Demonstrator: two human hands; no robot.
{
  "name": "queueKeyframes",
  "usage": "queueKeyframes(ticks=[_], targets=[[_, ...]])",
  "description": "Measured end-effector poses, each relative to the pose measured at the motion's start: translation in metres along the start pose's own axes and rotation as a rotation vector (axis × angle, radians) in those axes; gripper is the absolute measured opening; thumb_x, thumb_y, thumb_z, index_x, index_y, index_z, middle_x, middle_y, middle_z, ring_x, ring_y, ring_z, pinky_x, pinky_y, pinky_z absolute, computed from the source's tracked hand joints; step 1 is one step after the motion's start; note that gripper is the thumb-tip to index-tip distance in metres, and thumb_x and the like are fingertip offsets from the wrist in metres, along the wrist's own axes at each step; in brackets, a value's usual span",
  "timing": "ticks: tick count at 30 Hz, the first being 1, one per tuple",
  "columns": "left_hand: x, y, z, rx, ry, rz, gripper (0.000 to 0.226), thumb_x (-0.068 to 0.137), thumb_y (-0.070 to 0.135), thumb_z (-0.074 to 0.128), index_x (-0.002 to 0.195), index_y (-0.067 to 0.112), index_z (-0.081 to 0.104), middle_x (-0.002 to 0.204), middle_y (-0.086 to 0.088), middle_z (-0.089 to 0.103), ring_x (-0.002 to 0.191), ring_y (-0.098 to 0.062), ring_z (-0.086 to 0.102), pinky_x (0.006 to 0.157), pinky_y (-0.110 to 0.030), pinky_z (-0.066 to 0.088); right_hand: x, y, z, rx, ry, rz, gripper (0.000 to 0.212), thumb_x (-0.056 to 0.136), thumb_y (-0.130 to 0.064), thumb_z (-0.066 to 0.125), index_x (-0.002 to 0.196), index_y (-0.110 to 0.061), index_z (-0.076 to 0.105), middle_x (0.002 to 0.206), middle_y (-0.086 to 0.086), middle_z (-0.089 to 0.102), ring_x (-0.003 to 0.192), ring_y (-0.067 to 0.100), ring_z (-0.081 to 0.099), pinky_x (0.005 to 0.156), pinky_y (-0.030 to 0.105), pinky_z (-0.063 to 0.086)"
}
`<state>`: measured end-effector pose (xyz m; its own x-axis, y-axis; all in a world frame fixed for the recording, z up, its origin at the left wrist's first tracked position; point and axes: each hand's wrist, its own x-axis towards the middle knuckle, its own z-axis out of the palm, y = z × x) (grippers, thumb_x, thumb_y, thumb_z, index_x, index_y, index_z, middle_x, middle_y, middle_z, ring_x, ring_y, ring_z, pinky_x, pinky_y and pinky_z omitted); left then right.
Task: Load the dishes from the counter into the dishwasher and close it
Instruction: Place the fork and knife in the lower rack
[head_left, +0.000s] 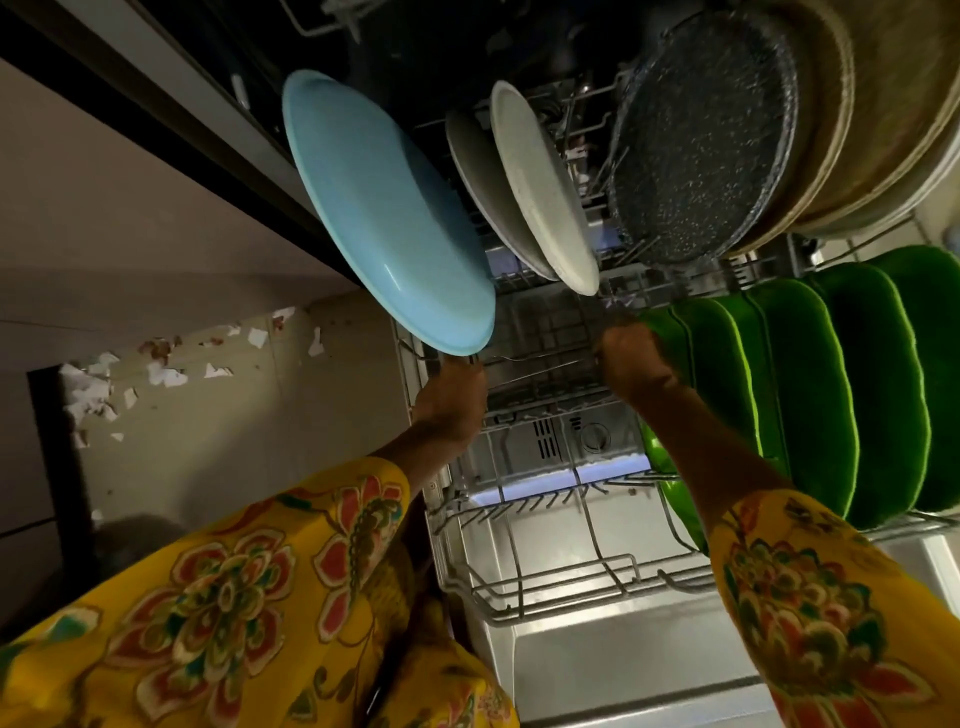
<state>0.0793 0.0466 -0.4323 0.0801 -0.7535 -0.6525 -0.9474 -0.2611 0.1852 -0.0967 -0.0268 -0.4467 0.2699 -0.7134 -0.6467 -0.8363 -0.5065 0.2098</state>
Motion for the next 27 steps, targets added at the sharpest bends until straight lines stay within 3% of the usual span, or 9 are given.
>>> queueKeyframes(ticks=[1, 5, 9, 14, 17, 20, 27], targets=[[-0.001, -0.001, 0.000, -0.022, -0.021, -0.005, 0.021, 0.096, 0.008, 0.045, 0.107, -0.002, 0.061, 0.108, -0.019, 0.062, 0.099, -0.034, 0.062, 0.077, -0.037, 0.049, 0.002, 0.001, 0.001, -0.060, 0.080, 0.011, 0.020, 0.087, -0.024, 0.061, 0.094, -0.007, 0.067, 0.099, 0.013, 0.069, 0.093, 0.019, 0.067, 0.078, 0.024, 0.050], [-0.003, -0.004, -0.001, -0.083, -0.056, 0.019, 0.020, 0.095, 0.002, 0.044, 0.096, -0.003, 0.063, 0.101, -0.017, 0.065, 0.096, -0.028, 0.063, 0.077, -0.031, 0.049, 0.004, -0.005, 0.012, 0.014, -0.014, -0.023, 0.028, 0.098, -0.006, 0.037, 0.118, -0.003, 0.057, 0.122, 0.016, 0.061, 0.115, 0.029, 0.058, 0.091, 0.031, 0.046], [-0.008, -0.001, -0.004, -0.067, -0.029, 0.052, 0.022, 0.096, -0.001, 0.039, 0.106, -0.002, 0.059, 0.107, -0.016, 0.062, 0.104, -0.028, 0.061, 0.084, -0.033, 0.048, 0.006, -0.003, 0.010, 0.055, -0.079, 0.037, 0.022, 0.098, -0.010, 0.044, 0.108, -0.008, 0.064, 0.111, 0.008, 0.067, 0.103, 0.023, 0.065, 0.080, 0.028, 0.052], [-0.012, 0.001, -0.007, -0.032, -0.013, 0.075, 0.025, 0.095, -0.004, 0.038, 0.110, -0.002, 0.057, 0.109, -0.019, 0.062, 0.105, -0.032, 0.061, 0.085, -0.034, 0.049, 0.006, -0.003, 0.006, 0.006, -0.096, 0.048, 0.023, 0.098, -0.009, 0.044, 0.112, -0.011, 0.062, 0.114, 0.007, 0.065, 0.106, 0.022, 0.063, 0.065, 0.026, 0.047], [-0.015, 0.002, -0.009, -0.030, -0.024, 0.079, 0.025, 0.095, -0.003, 0.037, 0.112, -0.002, 0.056, 0.110, -0.020, 0.061, 0.105, -0.033, 0.060, 0.083, -0.033, 0.048, 0.006, -0.006, 0.006, -0.033, -0.067, 0.036, 0.025, 0.098, -0.004, 0.039, 0.117, -0.007, 0.055, 0.120, 0.010, 0.060, 0.112, 0.026, 0.059, 0.080, 0.031, 0.045], [-0.014, 0.002, -0.010, -0.032, -0.022, 0.074, 0.028, 0.096, -0.002, 0.036, 0.118, -0.001, 0.055, 0.113, -0.019, 0.060, 0.107, -0.032, 0.060, 0.085, -0.033, 0.048, 0.006, -0.005, 0.007, -0.010, -0.059, 0.030, 0.023, 0.097, -0.002, 0.040, 0.112, -0.002, 0.057, 0.117, 0.015, 0.062, 0.109, 0.031, 0.060, 0.084, 0.035, 0.049], [-0.013, 0.001, -0.009, -0.062, -0.029, 0.067, 0.028, 0.097, -0.002, 0.036, 0.115, -0.002, 0.057, 0.111, -0.019, 0.061, 0.105, -0.031, 0.060, 0.084, -0.032, 0.048, -0.001, -0.002, 0.003, 0.128, -0.007, 0.087, 0.019, 0.096, -0.013, 0.050, 0.107, -0.005, 0.064, 0.105, 0.016, 0.067, 0.099, 0.032, 0.065, 0.078, 0.038, 0.056]])
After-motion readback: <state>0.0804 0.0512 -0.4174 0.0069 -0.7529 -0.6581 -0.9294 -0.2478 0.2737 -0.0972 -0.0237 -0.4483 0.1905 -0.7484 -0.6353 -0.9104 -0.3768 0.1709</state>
